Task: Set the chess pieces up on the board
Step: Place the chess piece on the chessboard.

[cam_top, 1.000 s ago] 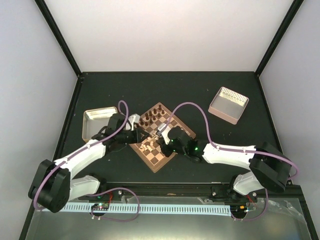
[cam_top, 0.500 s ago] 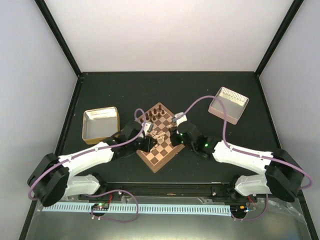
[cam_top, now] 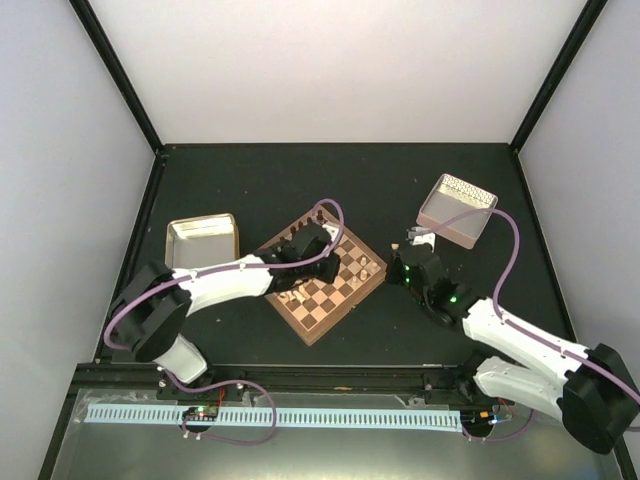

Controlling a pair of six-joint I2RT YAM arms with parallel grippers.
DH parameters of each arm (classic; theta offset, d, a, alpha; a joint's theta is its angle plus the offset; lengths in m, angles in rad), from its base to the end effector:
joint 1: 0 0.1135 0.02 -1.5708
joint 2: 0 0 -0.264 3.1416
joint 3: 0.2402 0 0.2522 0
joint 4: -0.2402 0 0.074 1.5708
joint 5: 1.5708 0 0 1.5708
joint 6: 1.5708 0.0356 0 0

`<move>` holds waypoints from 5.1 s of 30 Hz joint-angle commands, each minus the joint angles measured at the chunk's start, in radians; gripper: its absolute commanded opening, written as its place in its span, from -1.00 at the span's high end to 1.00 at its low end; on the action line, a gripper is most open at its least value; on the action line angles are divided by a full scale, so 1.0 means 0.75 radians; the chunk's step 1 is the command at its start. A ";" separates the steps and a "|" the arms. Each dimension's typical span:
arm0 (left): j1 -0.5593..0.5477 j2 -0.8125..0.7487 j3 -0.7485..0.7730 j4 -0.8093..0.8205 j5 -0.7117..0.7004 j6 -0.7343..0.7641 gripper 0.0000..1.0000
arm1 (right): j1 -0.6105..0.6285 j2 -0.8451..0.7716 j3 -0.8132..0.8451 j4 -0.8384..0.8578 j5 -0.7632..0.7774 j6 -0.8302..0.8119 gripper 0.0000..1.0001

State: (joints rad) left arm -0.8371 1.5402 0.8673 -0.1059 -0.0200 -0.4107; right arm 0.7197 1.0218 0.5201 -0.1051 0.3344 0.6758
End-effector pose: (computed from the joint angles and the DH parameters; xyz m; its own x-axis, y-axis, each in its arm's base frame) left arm 0.2141 -0.2364 0.1946 -0.7239 0.2068 -0.6582 0.4843 0.8318 -0.2713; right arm 0.1688 0.1325 0.2121 -0.5972 0.2623 -0.7580 -0.0594 0.9280 0.3678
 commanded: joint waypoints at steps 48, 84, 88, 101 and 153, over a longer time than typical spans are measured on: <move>0.000 0.254 0.235 0.088 0.015 0.101 0.06 | -0.051 -0.120 -0.090 0.055 -0.075 0.014 0.62; 0.001 0.422 0.368 -0.094 0.104 0.180 0.48 | -0.051 -0.105 -0.100 0.080 -0.119 0.011 0.69; 0.001 0.441 0.384 -0.099 0.122 0.180 0.48 | -0.052 -0.105 -0.100 0.081 -0.118 0.008 0.69; 0.001 0.257 0.353 -0.111 0.179 0.174 0.24 | -0.052 -0.157 -0.101 0.141 -0.256 -0.120 0.70; 0.434 -0.471 -0.093 0.197 0.873 -0.410 0.97 | -0.023 0.290 0.246 0.590 -1.108 -0.367 -0.38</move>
State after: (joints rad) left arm -0.5461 1.2293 0.8177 -0.0299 0.6437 -0.6559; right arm 0.7055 1.2785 0.7525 0.1726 -0.5045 0.2375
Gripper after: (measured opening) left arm 0.147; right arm 0.627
